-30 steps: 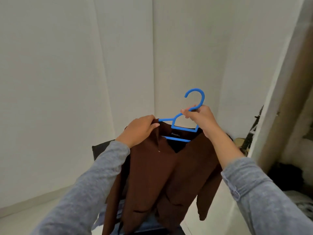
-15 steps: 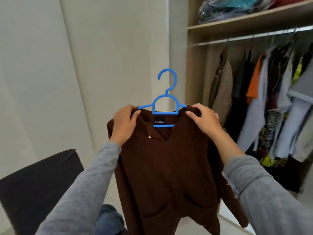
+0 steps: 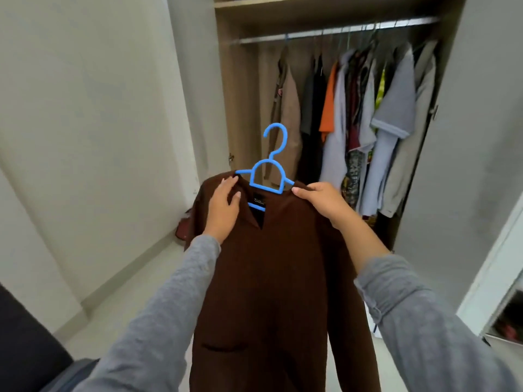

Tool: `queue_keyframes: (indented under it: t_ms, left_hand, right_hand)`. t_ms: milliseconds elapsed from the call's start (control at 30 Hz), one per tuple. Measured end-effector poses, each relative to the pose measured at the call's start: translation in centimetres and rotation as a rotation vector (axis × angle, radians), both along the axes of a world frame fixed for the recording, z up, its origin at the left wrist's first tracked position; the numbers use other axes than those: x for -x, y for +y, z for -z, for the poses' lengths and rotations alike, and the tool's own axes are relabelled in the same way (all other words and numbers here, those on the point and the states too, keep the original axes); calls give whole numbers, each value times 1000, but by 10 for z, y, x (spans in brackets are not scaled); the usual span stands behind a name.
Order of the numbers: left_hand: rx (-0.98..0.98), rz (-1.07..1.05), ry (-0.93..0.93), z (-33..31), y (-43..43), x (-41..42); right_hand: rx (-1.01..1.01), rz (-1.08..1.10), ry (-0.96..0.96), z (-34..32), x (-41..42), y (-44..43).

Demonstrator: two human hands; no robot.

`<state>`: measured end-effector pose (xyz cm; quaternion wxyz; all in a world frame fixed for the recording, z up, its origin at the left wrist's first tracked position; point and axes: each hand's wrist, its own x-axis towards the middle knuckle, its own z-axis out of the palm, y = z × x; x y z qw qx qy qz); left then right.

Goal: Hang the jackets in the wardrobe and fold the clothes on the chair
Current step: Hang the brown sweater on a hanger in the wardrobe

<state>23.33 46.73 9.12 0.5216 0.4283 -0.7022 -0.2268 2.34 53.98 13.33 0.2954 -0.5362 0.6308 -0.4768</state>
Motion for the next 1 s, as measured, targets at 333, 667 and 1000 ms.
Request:
queue_keyframes:
  t_ms: [333,667,1000]
  left_hand:
    - [-305,552,-202,87,-4,65]
    - [-138,305,66,45,-187,59]
    - [-88,264,133,-10,-376,100]
  right_hand:
    - [39,39,-393,-14,-38,-102]
    - [76,-32,-276,-45,-81,-268]
    - [294,101,-187,-116,-33,-412]
